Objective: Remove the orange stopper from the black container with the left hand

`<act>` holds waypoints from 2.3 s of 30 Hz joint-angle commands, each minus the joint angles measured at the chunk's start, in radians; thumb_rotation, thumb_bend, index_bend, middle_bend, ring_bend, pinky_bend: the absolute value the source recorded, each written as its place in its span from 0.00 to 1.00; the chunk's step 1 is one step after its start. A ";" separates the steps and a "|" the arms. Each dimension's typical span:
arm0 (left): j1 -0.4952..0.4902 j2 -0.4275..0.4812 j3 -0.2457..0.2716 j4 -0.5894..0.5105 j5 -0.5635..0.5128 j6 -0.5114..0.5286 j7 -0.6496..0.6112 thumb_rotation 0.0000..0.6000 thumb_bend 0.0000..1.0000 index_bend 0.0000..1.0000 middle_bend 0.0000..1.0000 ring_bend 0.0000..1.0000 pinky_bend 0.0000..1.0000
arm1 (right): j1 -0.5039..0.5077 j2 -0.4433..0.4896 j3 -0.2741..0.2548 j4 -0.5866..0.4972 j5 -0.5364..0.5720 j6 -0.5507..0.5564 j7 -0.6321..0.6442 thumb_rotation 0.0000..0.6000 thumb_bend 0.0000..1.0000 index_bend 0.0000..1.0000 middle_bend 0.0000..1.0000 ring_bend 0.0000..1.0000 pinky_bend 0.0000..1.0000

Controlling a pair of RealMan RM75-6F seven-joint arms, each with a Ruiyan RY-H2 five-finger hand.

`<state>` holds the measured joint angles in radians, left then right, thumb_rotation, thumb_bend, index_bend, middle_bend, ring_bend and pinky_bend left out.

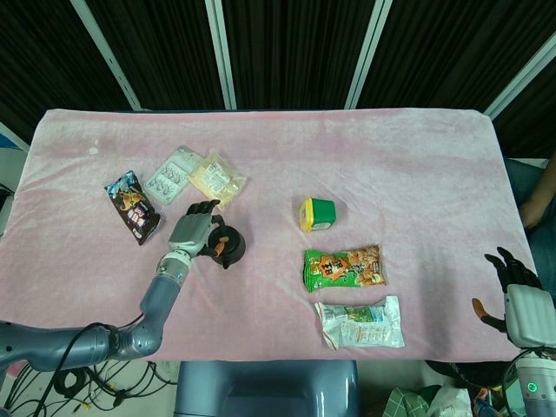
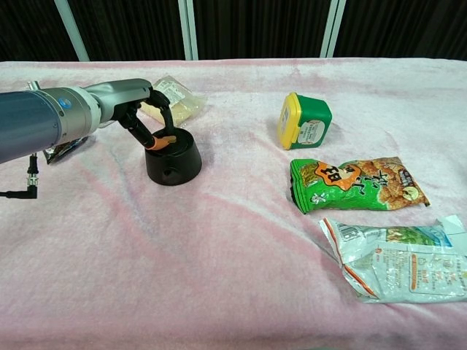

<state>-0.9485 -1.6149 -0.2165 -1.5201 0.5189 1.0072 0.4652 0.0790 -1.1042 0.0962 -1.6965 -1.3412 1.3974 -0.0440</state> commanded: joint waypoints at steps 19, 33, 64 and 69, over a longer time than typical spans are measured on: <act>0.000 0.007 -0.003 -0.025 -0.047 -0.040 0.015 1.00 0.40 0.51 0.07 0.00 0.00 | -0.002 0.004 0.004 -0.005 0.011 -0.002 0.012 1.00 0.20 0.18 0.07 0.14 0.19; 0.011 0.024 -0.043 -0.042 -0.032 -0.020 -0.025 1.00 0.47 0.55 0.10 0.00 0.00 | -0.001 0.005 0.004 -0.008 0.012 -0.005 0.018 1.00 0.20 0.18 0.07 0.14 0.19; 0.229 0.401 0.042 -0.281 0.153 -0.146 -0.225 1.00 0.48 0.56 0.11 0.00 0.00 | -0.001 0.008 0.006 -0.012 0.022 -0.008 0.013 1.00 0.21 0.18 0.07 0.14 0.19; 0.275 0.376 0.066 -0.240 0.240 -0.175 -0.307 1.00 0.48 0.55 0.12 0.00 0.00 | -0.002 0.008 0.006 -0.013 0.026 -0.010 0.011 1.00 0.21 0.18 0.07 0.14 0.19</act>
<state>-0.6982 -1.2246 -0.1639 -1.7805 0.7179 0.8460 0.1957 0.0771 -1.0965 0.1019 -1.7099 -1.3159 1.3880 -0.0327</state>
